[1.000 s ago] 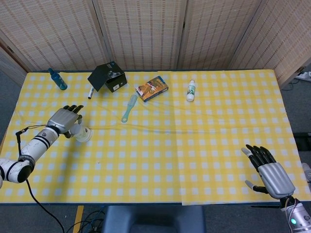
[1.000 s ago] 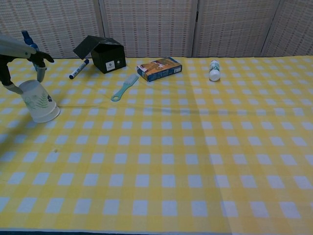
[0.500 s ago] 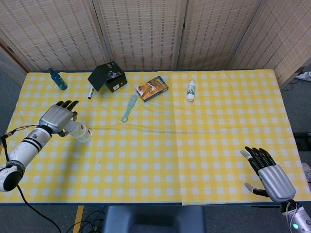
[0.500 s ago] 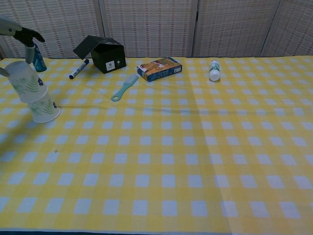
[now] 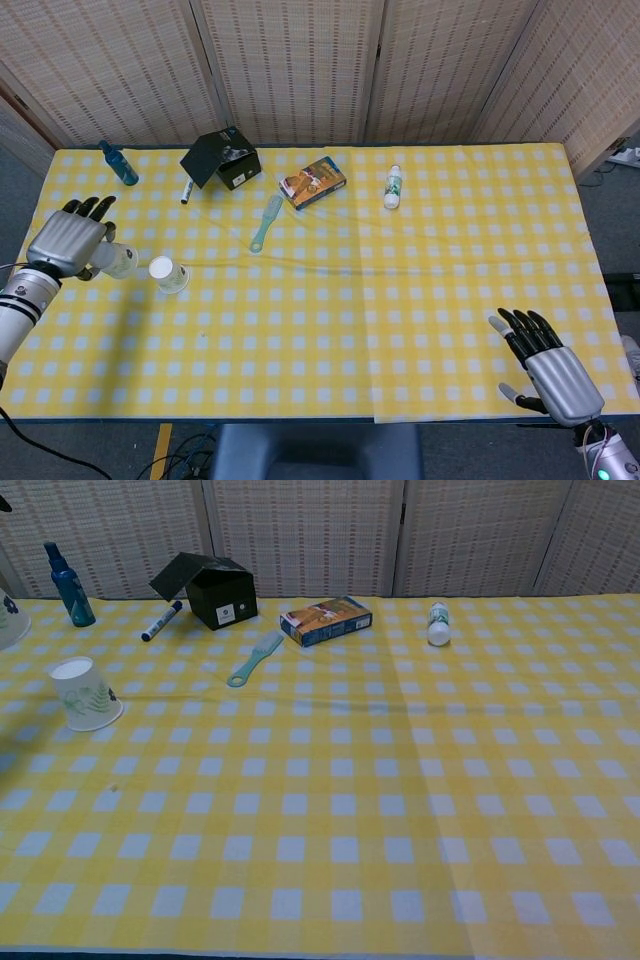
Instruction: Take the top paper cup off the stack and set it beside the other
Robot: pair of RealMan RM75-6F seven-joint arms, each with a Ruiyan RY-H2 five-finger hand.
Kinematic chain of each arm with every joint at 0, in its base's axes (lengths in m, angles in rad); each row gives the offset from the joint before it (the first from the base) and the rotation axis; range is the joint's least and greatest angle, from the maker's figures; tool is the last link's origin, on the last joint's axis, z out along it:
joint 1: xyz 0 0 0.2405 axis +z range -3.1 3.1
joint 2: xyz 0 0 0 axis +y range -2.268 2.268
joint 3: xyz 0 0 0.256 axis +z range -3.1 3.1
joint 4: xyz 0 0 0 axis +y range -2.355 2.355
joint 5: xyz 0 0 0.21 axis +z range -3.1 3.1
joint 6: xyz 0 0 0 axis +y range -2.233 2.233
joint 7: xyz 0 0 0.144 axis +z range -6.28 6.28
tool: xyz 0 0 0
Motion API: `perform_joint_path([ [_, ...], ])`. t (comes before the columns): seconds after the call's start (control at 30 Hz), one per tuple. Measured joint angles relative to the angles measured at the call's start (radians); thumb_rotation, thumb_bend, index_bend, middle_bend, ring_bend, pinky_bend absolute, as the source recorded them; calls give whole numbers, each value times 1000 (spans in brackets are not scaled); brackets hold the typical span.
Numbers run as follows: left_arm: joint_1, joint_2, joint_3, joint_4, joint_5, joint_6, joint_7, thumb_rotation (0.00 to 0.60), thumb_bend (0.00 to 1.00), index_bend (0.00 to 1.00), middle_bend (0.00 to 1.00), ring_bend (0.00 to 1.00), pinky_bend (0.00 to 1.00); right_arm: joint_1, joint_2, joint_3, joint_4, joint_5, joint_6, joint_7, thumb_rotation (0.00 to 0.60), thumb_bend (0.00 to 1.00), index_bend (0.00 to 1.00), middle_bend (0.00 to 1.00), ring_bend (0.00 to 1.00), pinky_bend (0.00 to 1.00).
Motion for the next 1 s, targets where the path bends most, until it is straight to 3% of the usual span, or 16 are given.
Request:
perform_joint_path([
  [0.33,48,-100,-11,162,54,-60,-110,600,290,457,0,0,149,2,-16,10,-10,26,-19,-36,600,213,0,0,0,0],
  [0.67,109,-248,-22,340,182,-122,-270,600,290,457,0,0,149,4,-18,12,-13,34,-29,-46,600,212,0,0,0,0],
  [1.0,119,-336,-44,467,301,-165,-381,600,290,457,0,0,149,6,-24,16,-12,47,-41,-58,600,213,0,0,0,0],
])
